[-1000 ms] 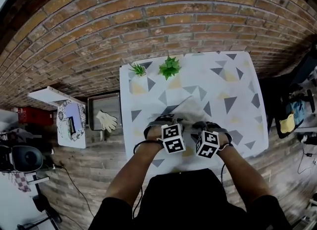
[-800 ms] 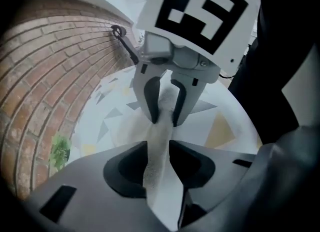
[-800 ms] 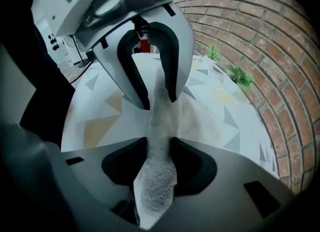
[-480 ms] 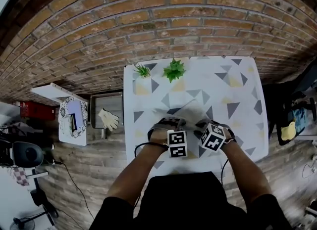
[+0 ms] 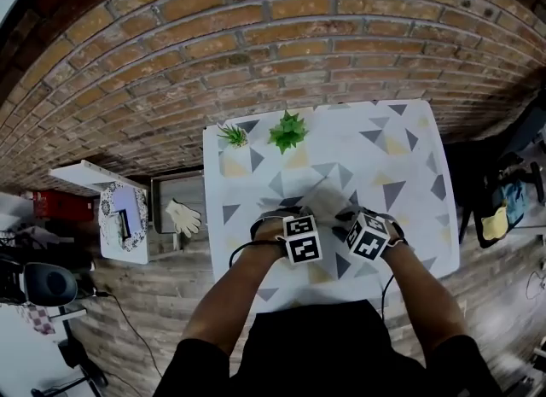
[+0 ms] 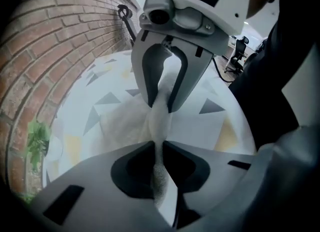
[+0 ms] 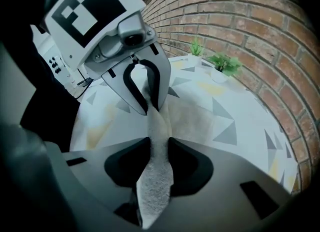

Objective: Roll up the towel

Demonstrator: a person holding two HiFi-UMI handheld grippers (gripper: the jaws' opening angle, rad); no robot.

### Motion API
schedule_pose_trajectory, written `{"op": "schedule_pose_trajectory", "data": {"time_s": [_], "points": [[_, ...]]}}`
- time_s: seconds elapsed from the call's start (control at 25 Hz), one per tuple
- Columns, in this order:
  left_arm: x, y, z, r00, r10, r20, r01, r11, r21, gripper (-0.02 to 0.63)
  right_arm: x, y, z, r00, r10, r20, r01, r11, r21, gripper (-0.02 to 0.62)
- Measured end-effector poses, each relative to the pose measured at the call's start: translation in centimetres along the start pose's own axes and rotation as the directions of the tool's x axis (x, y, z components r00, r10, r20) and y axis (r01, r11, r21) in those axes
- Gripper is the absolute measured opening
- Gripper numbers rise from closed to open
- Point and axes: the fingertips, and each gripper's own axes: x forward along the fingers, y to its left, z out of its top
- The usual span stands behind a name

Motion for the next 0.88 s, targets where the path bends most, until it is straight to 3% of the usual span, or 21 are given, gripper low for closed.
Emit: {"op": "schedule_pose_trajectory", "data": {"time_s": [0.44, 0.6, 0.72, 0.84, 0.88], "points": [[-0.5, -3.7, -1.2, 0.995, -0.098, -0.005, 0.098, 0.994, -0.038, 0.055, 0.4, 3.8, -0.1, 0.997, 0.082, -0.008, -0.082, 0.996, -0.015, 0.092], [-1.2, -7.0, -2.3, 0.99, -0.138, -0.031, 0.138, 0.99, 0.008, 0.055, 0.6, 7.2, -0.2, 0.99, 0.141, -0.023, -0.142, 0.989, -0.043, 0.089], [-1.7, -7.2, -2.9, 0.999, -0.003, -0.042, 0.009, 0.992, 0.126, 0.065, 0.6, 8.4, 0.0, 0.989, 0.148, -0.02, -0.149, 0.988, -0.039, 0.087], [-2.0, -6.7, -3.2, 0.988, 0.149, -0.028, -0.14, 0.971, 0.194, 0.188, 0.1, 8.7, 0.7, 0.988, 0.157, -0.006, -0.157, 0.988, -0.014, 0.086], [-2.0, -6.7, -3.1, 0.983, 0.181, -0.021, -0.173, 0.964, 0.201, 0.2, 0.0, 8.7, 1.0, 0.986, 0.166, 0.006, -0.166, 0.986, 0.001, 0.086]]}}
